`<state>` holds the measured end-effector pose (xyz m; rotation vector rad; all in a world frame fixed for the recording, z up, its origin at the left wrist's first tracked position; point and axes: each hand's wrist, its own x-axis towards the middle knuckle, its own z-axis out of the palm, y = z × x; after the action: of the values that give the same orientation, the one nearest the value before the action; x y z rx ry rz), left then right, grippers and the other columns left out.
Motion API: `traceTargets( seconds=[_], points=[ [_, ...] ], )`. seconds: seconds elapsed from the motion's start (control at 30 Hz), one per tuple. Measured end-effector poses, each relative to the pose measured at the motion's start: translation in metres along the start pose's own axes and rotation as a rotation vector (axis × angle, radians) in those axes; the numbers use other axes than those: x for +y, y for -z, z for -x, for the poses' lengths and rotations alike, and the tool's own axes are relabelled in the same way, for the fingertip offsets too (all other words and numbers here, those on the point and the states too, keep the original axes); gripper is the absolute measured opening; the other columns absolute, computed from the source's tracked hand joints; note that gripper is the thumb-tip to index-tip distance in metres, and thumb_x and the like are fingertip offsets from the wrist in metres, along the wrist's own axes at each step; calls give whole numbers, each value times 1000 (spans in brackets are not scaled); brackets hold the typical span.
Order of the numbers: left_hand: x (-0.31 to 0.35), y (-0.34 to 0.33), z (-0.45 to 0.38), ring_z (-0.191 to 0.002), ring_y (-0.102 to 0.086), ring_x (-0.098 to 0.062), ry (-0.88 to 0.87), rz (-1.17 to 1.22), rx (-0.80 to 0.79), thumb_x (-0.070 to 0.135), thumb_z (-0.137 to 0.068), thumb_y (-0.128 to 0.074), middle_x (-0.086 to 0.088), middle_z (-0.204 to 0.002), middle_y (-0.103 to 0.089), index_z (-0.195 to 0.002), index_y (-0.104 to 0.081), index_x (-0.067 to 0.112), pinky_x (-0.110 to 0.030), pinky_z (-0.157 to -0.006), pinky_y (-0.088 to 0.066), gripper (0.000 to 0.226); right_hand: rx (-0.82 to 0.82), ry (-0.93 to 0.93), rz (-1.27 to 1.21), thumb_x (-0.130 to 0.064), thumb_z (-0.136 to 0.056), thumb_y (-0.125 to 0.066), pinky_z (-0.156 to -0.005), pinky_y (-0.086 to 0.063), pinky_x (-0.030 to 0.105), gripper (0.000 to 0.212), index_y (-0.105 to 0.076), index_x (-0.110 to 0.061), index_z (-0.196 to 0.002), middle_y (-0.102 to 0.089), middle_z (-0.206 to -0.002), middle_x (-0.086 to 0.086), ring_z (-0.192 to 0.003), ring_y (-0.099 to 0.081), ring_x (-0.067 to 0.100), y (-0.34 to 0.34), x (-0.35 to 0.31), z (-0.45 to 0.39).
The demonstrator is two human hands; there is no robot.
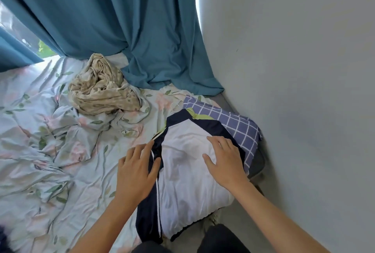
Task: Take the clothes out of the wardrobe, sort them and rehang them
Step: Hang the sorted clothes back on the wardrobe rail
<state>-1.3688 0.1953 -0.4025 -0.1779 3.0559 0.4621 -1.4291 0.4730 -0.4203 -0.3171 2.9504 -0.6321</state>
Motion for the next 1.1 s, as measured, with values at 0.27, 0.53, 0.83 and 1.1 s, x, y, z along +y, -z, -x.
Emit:
traceTargets(
  seconds=[0.27,0.53,0.83,1.1],
  points=[
    [3,-159,-102,-132,-53,-18,188,36,-143,60,-99,-26,10,-145,-53,-161,-35,31,-40,-102,-43,69,-216,181,103,-47,-100,-55,-112,-41,36,57,-43,-26,-151,-46,-150,-7,-138,-43,17,-104,124,-137],
    [-71,-305,-210,-143,-43,-29,334,39,-251,60,-101,-32,-5,-162,-38,-161,-32,21,-47,-105,-44,71,-300,326,258,-43,-101,-57,-119,-35,50,68,-32,-21,-161,-37,-162,4,-151,-31,33,-226,181,-264],
    [-96,-375,-244,-139,-42,-40,399,259,-380,56,-104,-48,-14,-151,-42,-159,-33,24,-50,-112,-36,65,-165,306,378,-40,-97,-61,-90,-43,48,41,-56,-14,-129,-59,-116,6,-106,-53,32,-286,218,-287],
    [-100,-389,-204,-110,-52,-30,320,95,-280,68,-97,-25,0,-109,-58,-112,-52,22,-48,-91,-41,56,-43,395,379,-47,-105,-39,-74,-38,43,35,-56,-16,-107,-52,-96,1,-86,-50,27,-284,221,-266]
  ],
)
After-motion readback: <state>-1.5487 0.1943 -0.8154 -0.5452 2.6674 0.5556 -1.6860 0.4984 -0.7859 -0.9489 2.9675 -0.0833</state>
